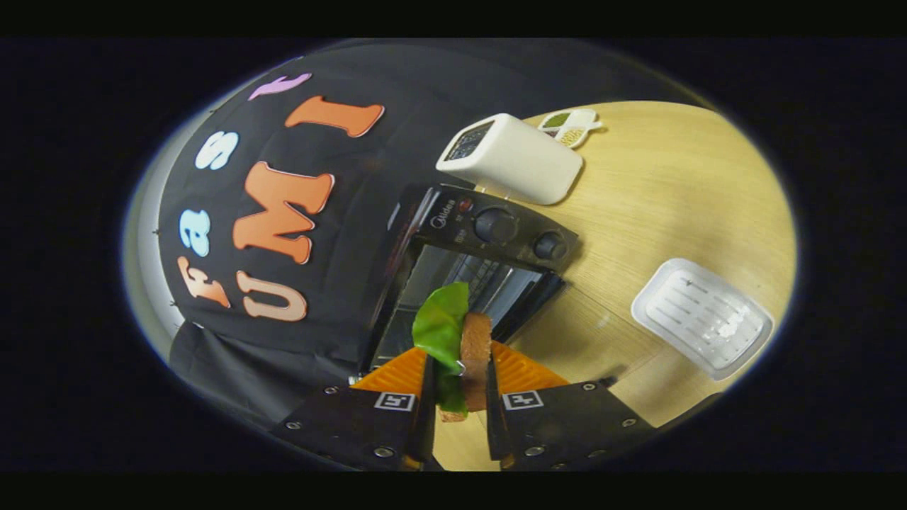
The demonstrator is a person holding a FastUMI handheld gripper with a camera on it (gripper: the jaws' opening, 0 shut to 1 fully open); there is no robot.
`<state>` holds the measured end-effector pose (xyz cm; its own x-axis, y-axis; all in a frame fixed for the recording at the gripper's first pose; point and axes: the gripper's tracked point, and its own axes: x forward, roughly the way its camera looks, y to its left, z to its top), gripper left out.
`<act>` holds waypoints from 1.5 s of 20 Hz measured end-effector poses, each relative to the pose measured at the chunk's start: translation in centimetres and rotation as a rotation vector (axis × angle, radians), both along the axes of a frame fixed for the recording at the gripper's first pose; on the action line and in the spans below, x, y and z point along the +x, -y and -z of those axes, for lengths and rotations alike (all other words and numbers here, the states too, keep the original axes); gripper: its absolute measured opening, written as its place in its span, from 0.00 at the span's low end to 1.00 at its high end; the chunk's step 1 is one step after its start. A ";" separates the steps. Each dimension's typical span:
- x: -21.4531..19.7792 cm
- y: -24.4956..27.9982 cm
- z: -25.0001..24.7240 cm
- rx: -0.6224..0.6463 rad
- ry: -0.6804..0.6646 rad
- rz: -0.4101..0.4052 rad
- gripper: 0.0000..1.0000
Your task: Open the toaster oven, put the food inside, and close the toaster oven door.
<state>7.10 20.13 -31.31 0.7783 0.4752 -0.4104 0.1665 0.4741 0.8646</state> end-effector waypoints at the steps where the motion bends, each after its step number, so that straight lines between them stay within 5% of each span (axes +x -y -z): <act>1: 0.8 -0.6 0.2 0.033 0.004 0.028 0.30; 11: 8.1 -4.8 3.0 0.143 0.034 0.261 0.31; 17: 10.4 -5.9 3.5 0.101 0.032 0.306 0.37; 25: 8.8 -8.0 3.2 0.098 -0.015 0.253 0.62; 29: 7.0 -8.4 4.5 0.070 -0.073 0.227 0.97; 30: 6.1 -8.3 4.3 0.077 -0.076 0.221 0.97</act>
